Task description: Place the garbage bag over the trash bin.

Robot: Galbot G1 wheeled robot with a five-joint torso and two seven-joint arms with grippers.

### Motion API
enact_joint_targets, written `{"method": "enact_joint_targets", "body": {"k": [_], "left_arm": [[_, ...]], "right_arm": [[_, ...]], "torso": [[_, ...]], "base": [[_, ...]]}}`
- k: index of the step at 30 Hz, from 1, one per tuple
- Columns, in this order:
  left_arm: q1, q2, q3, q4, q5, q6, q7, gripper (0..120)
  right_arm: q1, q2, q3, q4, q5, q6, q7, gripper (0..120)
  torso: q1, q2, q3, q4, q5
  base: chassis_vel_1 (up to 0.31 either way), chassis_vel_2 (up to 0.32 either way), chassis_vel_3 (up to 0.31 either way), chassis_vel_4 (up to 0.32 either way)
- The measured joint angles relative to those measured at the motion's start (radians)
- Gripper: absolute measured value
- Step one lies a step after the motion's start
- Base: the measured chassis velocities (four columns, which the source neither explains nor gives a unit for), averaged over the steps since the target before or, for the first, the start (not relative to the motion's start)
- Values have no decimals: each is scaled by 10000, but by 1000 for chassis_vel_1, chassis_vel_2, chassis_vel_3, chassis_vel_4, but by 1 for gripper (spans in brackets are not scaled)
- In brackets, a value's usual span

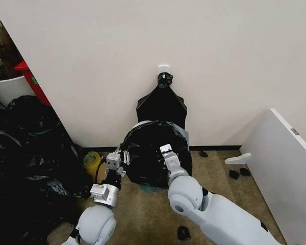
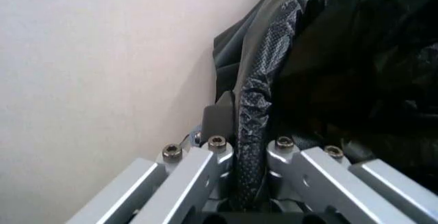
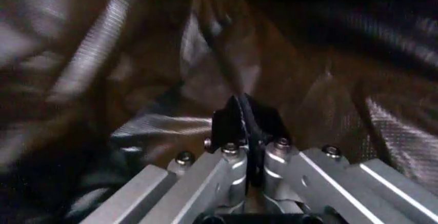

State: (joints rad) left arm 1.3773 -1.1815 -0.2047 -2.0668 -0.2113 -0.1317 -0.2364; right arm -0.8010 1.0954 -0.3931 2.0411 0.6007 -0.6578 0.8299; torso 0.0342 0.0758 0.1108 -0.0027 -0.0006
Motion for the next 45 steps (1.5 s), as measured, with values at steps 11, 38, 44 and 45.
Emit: {"method": "enact_joint_targets", "body": {"k": [11,38,44,45], "left_arm": [[-59,3,108,256,-12,-804,815,1],[-82,92,50,471,295,-1388,1275,1],[-103,77,100,470,355,-1371,1285,1],[-103,77,100,470,355,-1371,1285,1]], "right_arm": [[782,682,-395,-137,3450,-609,858,0],[943,149,-459,-363,2454,552,-2,0],[1478,96,-542,-491,4606,-753,961,0],[1478,96,-542,-491,4606,-753,961,0]], "torso": [[0,0,1,3,0],[0,0,0,1,0],[0,0,0,3,1],[0,0,0,3,1]], "base": [[0,0,0,0],[0,0,0,0],[0,0,0,0],[0,0,0,0]]}}
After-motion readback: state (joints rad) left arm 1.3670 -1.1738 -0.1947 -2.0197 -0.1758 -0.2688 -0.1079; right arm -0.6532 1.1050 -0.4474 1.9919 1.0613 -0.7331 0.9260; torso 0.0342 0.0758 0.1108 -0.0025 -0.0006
